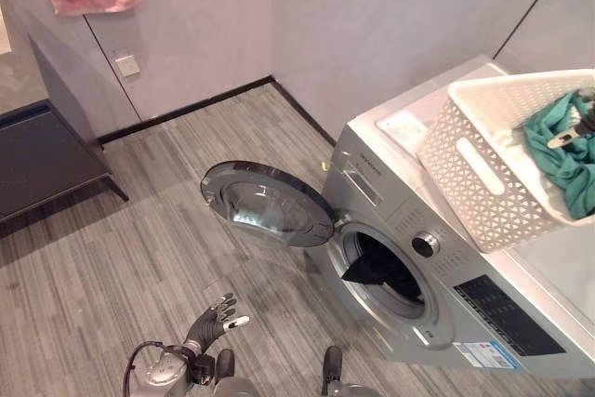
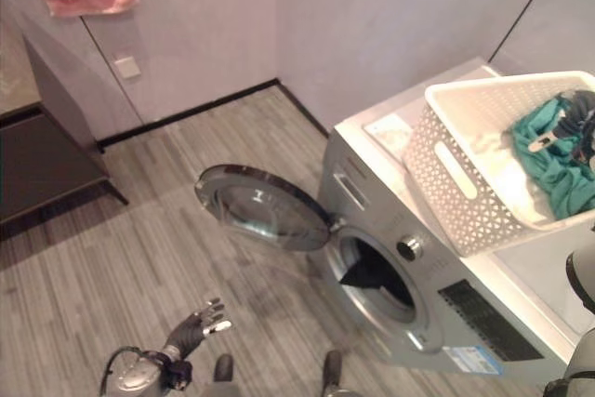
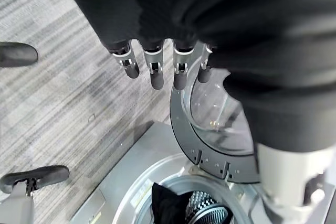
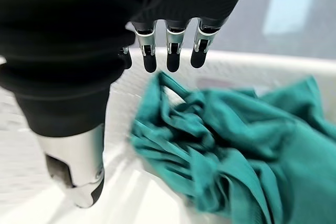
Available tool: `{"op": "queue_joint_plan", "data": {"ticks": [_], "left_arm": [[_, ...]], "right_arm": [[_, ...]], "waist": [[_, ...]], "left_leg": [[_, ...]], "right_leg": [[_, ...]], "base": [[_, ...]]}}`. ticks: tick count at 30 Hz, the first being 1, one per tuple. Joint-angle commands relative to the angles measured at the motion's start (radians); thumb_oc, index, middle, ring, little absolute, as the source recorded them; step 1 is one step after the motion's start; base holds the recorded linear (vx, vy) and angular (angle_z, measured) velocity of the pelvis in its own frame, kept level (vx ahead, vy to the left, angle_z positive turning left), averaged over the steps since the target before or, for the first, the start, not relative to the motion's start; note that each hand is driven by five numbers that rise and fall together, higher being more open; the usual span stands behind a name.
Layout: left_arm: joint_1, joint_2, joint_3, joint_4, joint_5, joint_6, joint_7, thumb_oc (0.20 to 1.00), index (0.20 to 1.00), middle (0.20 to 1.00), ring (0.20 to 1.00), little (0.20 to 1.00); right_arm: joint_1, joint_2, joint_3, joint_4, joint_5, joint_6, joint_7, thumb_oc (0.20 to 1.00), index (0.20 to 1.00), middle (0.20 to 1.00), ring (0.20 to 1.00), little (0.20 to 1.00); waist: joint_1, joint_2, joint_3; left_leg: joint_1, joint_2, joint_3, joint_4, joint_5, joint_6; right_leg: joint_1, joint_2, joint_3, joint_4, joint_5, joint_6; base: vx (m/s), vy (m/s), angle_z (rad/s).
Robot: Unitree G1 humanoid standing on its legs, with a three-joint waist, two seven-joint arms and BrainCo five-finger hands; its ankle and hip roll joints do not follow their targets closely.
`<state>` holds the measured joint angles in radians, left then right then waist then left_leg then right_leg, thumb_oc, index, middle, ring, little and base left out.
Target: Grab the laundry basket,head to the washer,open it,put in the laundry and shut it.
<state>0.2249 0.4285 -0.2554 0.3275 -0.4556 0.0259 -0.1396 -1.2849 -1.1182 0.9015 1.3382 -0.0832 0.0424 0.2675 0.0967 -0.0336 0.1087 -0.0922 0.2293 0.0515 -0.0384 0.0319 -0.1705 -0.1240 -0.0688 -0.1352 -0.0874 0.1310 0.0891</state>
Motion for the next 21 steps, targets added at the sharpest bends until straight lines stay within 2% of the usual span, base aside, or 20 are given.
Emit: {"op": "queue_joint_plan", "data": {"ticks": [1, 8, 11, 21], "left_arm": [[-0.037, 0.043, -0.017, -0.093, -0.046, -0.045, -0.012, 1.000, 1.000, 1.000, 1.000, 1.000], [-0.043, 0.040, -0.022, -0.105, -0.060, -0.045, -0.016, 1.000, 1.000, 1.000, 1.000, 1.000], [-0.052, 0.036, -0.030, -0.119, -0.069, -0.047, -0.022, 1.000, 1.000, 1.000, 1.000, 1.000], [-0.037, 0.033, -0.027, -0.165, -0.096, -0.055, -0.024, 1.000, 1.000, 1.000, 1.000, 1.000]], "right_arm": [[-0.140, -0.085, 0.025, 0.055, -0.009, 0.010, -0.024, 1.000, 1.000, 1.000, 1.000, 1.000], [-0.192, -0.115, 0.017, 0.116, 0.015, 0.022, -0.029, 1.000, 1.000, 1.000, 1.000, 1.000], [-0.177, -0.145, -0.013, 0.139, 0.020, 0.024, -0.030, 1.000, 1.000, 1.000, 1.000, 1.000], [-0.085, -0.152, -0.045, 0.141, 0.028, 0.028, 0.024, 1.000, 1.000, 1.000, 1.000, 1.000]], "waist": [[0.021, -0.025, 0.029], [0.046, 0.012, 0.046], [0.062, 0.037, 0.057], [0.090, 0.071, 0.085]], "left_leg": [[-0.081, 0.002, -0.060, 0.003, 0.082, 0.018], [-0.107, -0.018, -0.080, -0.011, 0.101, 0.015], [-0.130, -0.031, -0.098, -0.017, 0.109, 0.012], [-0.192, -0.056, -0.129, -0.042, 0.137, 0.003]], "right_leg": [[0.050, -0.054, -0.011, 0.086, -0.192, 0.047], [0.028, -0.064, -0.032, 0.089, -0.198, 0.045], [0.018, -0.070, -0.052, 0.089, -0.203, 0.044], [-0.056, -0.076, -0.056, 0.084, -0.186, 0.050]], "base": [[0.02, -0.040, 0.18], [0.01, -0.023, 0.09], [0.00, -0.019, 0.22], [-0.01, -0.008, 0.08]]}}
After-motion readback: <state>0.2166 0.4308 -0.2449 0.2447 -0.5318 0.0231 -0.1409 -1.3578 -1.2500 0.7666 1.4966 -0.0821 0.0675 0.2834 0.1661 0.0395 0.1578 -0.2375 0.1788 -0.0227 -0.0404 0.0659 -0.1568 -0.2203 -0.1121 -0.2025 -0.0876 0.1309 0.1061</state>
